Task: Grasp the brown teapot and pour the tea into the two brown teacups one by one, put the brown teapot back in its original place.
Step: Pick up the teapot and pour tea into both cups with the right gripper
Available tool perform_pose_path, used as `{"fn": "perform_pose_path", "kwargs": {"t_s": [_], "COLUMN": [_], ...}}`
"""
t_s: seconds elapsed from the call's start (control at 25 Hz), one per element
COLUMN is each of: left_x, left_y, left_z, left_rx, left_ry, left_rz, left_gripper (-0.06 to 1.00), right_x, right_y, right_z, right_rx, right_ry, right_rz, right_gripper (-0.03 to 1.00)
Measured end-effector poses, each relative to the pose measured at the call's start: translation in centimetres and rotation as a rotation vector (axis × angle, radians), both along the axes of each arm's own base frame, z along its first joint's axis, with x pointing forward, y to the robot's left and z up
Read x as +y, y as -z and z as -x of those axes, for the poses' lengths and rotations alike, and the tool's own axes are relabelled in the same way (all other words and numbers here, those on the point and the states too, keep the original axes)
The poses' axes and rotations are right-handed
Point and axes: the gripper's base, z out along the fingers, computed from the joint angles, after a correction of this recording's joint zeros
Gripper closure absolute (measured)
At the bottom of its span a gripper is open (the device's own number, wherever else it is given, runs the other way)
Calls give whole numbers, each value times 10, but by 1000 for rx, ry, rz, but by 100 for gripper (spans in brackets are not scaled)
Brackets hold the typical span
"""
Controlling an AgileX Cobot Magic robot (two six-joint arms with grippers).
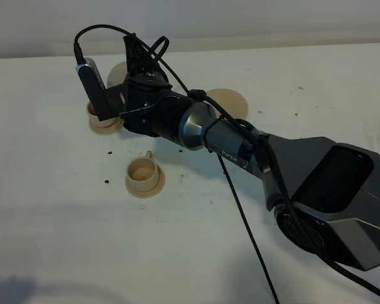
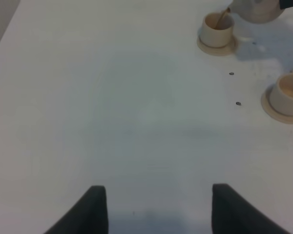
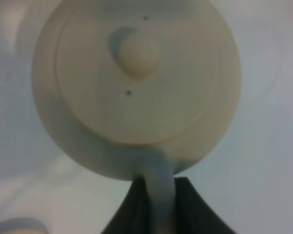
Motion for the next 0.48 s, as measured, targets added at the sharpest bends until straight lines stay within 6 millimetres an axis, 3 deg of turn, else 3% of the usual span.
{"fn": "perform_pose_path", "kwargs": {"t_s": [0.48], "left_x": [0], "left_y": [0], "left_z": [0], "left_rx": [0], "left_ry": [0], "left_rz": [0], "left_gripper": [47], "right_x": [2], "right_y": [-4], "right_z": [-2], "right_rx": [-56], "right_ry": [-51], "right_rz": [33], "right_gripper": [85]}}
